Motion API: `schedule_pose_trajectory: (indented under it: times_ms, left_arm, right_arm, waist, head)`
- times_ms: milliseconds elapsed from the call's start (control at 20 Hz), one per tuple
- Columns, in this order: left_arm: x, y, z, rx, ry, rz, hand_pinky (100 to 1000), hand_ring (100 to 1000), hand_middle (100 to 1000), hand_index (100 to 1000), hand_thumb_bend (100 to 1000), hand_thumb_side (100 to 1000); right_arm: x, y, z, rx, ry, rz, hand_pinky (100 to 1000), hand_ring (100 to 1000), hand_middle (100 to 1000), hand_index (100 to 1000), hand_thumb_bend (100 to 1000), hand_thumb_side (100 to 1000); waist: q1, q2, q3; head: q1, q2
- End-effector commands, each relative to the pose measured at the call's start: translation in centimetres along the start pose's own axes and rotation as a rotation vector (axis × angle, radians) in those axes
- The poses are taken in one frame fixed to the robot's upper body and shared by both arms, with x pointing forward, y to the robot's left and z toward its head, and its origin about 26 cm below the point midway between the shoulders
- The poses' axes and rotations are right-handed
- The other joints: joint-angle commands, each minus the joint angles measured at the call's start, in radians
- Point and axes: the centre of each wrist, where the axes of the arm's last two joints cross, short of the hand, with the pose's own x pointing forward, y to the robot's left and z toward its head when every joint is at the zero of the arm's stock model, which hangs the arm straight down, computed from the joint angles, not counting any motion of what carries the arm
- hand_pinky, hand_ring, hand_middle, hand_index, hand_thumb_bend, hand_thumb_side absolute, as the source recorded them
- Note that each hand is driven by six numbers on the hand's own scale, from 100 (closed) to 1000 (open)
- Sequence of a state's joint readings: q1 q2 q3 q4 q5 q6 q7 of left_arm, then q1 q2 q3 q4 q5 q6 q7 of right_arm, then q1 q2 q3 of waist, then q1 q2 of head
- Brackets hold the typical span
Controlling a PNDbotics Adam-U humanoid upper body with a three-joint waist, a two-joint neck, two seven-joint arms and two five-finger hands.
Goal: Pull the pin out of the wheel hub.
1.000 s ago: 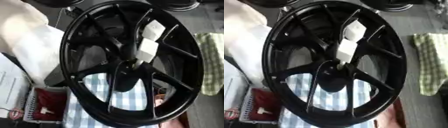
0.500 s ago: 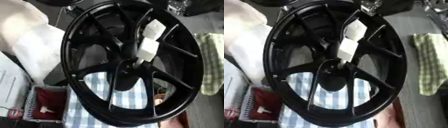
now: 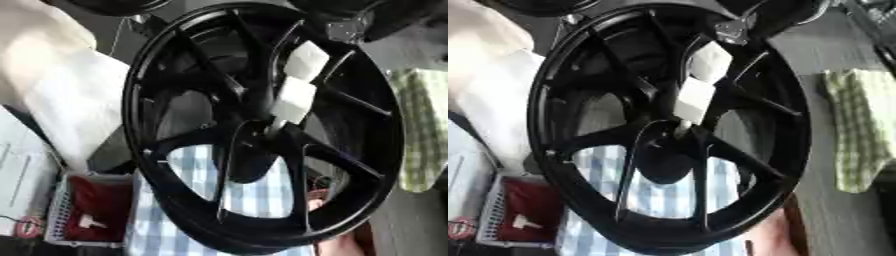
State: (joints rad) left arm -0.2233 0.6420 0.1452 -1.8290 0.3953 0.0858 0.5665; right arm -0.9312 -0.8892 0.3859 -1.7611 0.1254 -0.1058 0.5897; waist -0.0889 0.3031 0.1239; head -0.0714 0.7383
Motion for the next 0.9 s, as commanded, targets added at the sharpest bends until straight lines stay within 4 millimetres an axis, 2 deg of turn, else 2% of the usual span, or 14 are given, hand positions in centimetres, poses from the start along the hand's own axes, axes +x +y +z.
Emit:
schedule_pose_trajectory:
  times_ms: [50,150,200,400,550,650,900]
  left_arm:
    - [0.9,0.5,-0.6,-0.009,-0.036,-0.028,745,755,679,764,349,731]
    - [0.9,0.5,-0.6,-0.009,-0.036,-0.029,745,755,679,763,349,732]
    - [0.9,0.5,-0.6,-0.008,-0.036,-0.029,745,755,678,763,348,733]
    - [0.9,0.6,-0.6,-0.008,-0.036,-0.029,745,755,678,763,346,733]
    - [0.9,0.6,-0.5,-0.008,-0.034,-0.029,746,755,679,763,344,735]
    - [0.9,0.5,-0.5,-0.009,-0.033,-0.029,746,755,679,763,343,736]
    - [0.9,0.4,-0.5,-0.01,-0.031,-0.024,747,755,679,763,339,741]
  right_arm:
    - [0.9,-1.7,1.9,0.042,-0.036,0.071,895,850,785,788,343,264]
    - [1.1,-1.9,2.6,0.075,-0.059,0.097,898,855,787,792,353,232]
    - [1.1,-2.0,2.9,0.089,-0.069,0.107,901,860,788,795,369,185]
    - [0.7,-2.6,3.9,0.139,-0.072,0.136,906,871,797,802,378,140]
    - [0.6,-3.5,4.3,0.164,-0.069,0.149,905,870,797,799,373,136]
    - [0.7,-4.0,4.7,0.19,-0.054,0.168,904,868,798,796,369,169]
    - [1.1,-4.2,5.0,0.224,-0.046,0.193,902,866,801,797,379,145]
  waist:
    - [0.003,-0.024,0.002]
    - [0.001,-0.022,0.003]
    - [0.001,-0.02,0.004]
    - [0.002,-0.015,0.006]
    - [0.003,-0.011,0.006]
    - [0.004,-0.008,0.006]
    - [0.006,0.005,0.012]
  head:
    - [0.006,0.002]
    - [0.007,-0.003]
    - [0.008,-0.005]
    - [0.012,-0.011]
    - [0.013,-0.013]
    - [0.014,-0.016]
    - [0.011,-0.022]
